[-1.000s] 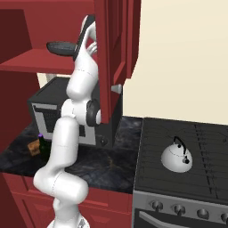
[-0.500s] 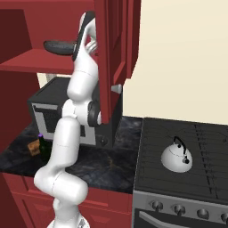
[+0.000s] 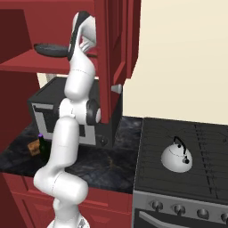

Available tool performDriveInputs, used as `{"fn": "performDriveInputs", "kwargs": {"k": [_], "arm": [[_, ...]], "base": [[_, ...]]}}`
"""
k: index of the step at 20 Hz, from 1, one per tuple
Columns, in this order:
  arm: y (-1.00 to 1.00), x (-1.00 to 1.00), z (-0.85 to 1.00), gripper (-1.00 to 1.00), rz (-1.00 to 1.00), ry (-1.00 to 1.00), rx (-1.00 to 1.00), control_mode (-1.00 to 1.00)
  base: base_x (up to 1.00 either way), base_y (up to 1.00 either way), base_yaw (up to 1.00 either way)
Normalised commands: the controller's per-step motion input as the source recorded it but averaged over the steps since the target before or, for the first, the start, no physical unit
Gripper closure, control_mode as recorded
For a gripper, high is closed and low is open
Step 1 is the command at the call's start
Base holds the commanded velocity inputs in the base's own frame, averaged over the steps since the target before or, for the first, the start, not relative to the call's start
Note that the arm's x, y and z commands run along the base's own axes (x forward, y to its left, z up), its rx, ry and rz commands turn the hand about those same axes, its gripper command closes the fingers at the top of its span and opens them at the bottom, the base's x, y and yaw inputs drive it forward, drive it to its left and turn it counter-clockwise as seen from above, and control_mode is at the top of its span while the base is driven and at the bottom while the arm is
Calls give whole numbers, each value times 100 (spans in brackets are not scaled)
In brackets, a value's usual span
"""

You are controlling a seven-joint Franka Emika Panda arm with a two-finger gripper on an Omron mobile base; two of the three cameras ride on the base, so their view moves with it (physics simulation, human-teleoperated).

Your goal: Pick the pan from the cabinet and place it on the stove. Then turn on the stove burner for the pan.

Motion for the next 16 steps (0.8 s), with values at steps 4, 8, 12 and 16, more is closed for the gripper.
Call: {"fn": "performDriveInputs", "kwargs": {"k": [4, 8, 12, 16], "arm": [[21, -36, -38, 100, 0, -7, 12, -100], [15, -39, -41, 100, 0, -10, 12, -100], [14, -49, -43, 100, 0, -14, 9, -100], [17, -54, -43, 100, -2, -14, 7, -100]], "base": [[0, 0, 0], [0, 0, 0], [0, 0, 0], [0, 0, 0]]}}
